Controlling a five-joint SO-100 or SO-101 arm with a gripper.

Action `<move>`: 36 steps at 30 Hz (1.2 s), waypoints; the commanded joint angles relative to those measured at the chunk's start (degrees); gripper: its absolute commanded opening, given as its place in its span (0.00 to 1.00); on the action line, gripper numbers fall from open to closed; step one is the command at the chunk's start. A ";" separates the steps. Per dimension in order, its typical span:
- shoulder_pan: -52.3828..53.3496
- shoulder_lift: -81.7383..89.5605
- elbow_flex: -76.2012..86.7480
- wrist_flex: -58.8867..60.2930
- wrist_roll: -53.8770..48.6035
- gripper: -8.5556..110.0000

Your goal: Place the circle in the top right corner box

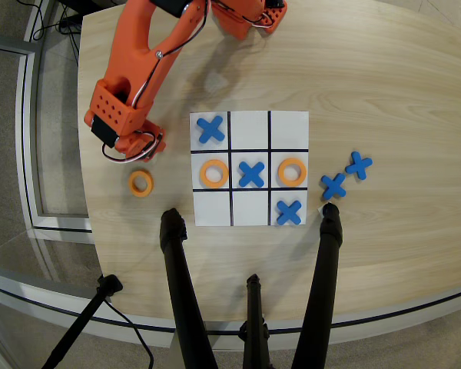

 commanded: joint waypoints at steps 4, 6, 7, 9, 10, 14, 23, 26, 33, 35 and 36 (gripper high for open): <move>2.64 3.16 4.83 0.62 -1.85 0.16; 3.34 3.69 5.98 0.62 -2.64 0.16; 3.43 3.96 6.59 0.62 -2.81 0.16; 3.60 4.48 7.82 0.62 -3.25 0.16; 3.60 4.75 8.44 0.62 -3.25 0.16; 2.55 5.98 10.99 0.00 -2.81 0.09; -2.64 13.62 10.55 -0.53 0.53 0.07; -6.24 17.31 3.60 3.87 4.31 0.07; -18.37 27.77 -0.97 10.11 6.68 0.07; -22.68 28.92 -0.44 9.93 7.65 0.07; -24.79 28.92 -0.53 9.40 8.96 0.07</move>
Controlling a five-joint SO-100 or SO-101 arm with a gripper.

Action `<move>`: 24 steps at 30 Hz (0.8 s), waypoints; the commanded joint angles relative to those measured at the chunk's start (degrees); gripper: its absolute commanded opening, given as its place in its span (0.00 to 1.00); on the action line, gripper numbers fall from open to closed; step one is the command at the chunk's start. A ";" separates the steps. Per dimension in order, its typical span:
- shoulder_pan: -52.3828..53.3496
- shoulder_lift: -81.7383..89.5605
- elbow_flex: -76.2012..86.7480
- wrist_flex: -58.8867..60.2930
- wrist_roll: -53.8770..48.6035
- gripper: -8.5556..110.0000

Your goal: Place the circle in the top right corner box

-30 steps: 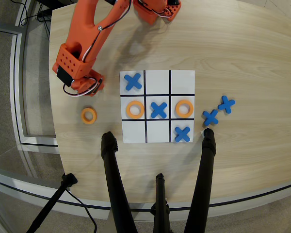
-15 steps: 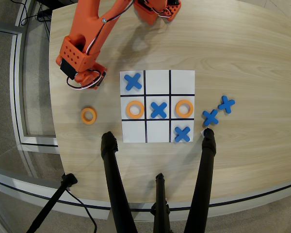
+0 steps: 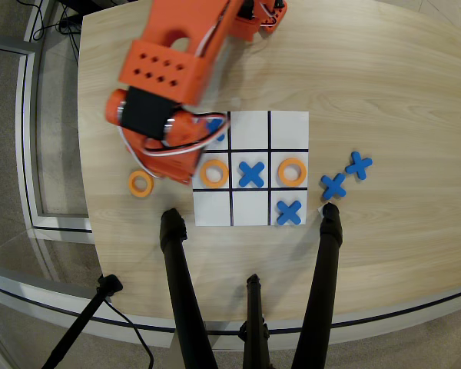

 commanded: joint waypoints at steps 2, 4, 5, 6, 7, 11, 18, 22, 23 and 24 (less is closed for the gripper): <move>-8.88 2.46 -0.70 -2.64 3.52 0.07; -12.13 0.70 -0.62 -5.54 5.10 0.07; -13.27 -0.88 -1.23 -6.77 5.62 0.07; -14.15 -3.16 -2.72 -7.29 5.98 0.07; -14.77 -5.80 -4.75 -7.56 6.59 0.07; -14.85 -16.00 -12.92 -7.65 7.91 0.07; -12.48 -34.28 -29.27 -7.73 8.70 0.07; -12.22 -40.61 -36.12 -7.73 8.70 0.07; -12.22 -41.84 -37.53 -7.65 8.70 0.07; -12.22 -42.89 -38.85 -7.47 8.79 0.07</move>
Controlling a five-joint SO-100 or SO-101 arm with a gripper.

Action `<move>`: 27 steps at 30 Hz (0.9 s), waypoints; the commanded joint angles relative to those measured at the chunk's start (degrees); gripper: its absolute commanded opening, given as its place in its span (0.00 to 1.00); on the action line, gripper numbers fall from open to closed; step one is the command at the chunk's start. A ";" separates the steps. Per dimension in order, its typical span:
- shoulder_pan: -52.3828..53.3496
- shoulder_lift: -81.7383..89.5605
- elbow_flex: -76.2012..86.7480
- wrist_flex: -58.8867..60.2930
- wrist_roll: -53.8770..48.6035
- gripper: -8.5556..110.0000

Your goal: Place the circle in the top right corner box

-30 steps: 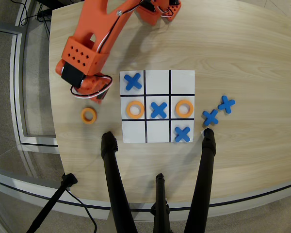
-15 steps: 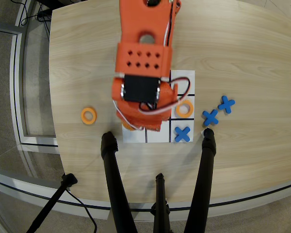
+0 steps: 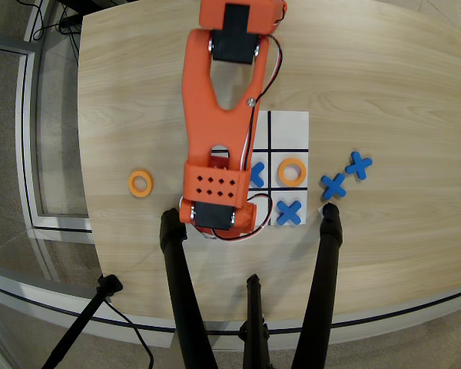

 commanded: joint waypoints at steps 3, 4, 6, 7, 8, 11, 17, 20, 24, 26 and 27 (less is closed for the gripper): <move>-0.18 -3.43 -6.94 -0.35 0.79 0.07; -0.35 -3.87 -7.03 -0.35 0.97 0.07; -0.62 -4.57 -7.03 -0.26 1.41 0.07; -0.79 -4.92 -7.03 -0.26 1.58 0.07; -0.88 -5.27 -7.03 -0.26 1.67 0.07; -1.05 -5.89 -6.86 -0.26 1.85 0.07; -1.49 -7.56 -6.94 -0.44 2.20 0.07; -1.49 -7.82 -7.12 -0.26 2.29 0.07; -1.41 -7.91 -7.56 -0.09 2.37 0.07; -1.23 -7.82 -8.09 0.62 2.37 0.09; -1.05 -7.82 -8.44 0.97 2.29 0.10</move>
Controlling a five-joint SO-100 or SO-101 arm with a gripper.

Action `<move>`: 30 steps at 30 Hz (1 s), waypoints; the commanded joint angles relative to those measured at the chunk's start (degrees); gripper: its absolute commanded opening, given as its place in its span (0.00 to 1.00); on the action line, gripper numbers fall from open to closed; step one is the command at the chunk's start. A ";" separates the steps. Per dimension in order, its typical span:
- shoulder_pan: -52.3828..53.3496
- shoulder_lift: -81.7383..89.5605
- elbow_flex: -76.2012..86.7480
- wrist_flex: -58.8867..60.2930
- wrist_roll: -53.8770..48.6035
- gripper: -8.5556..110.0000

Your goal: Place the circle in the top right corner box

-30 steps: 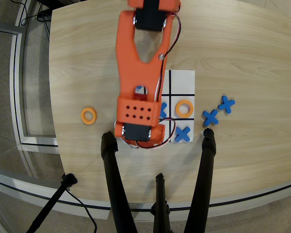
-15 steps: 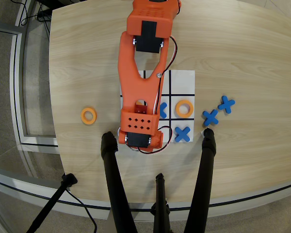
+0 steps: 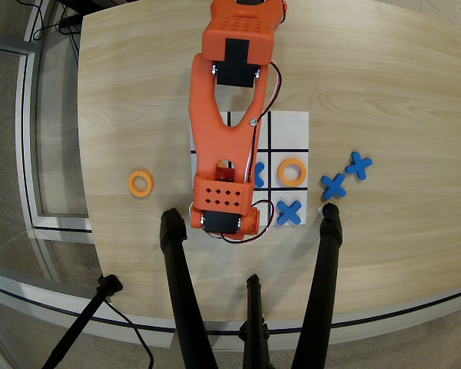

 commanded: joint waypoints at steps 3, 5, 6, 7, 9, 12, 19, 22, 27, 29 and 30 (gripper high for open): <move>0.44 0.44 -3.87 1.32 0.00 0.11; 0.62 0.53 -4.48 1.32 0.18 0.11; 0.79 0.62 -4.66 1.49 0.00 0.12; 0.88 0.62 -4.92 1.49 0.00 0.12; 1.14 1.05 -5.19 1.58 0.18 0.13; 1.41 3.60 -5.27 3.69 0.00 0.14; 1.93 30.06 9.49 15.47 -0.53 0.15; 1.05 50.62 28.56 16.17 -2.55 0.15; -2.29 87.28 68.29 12.13 -9.32 0.15; -2.64 100.99 83.85 9.84 -13.01 0.15; -2.64 107.40 91.32 8.00 -13.80 0.15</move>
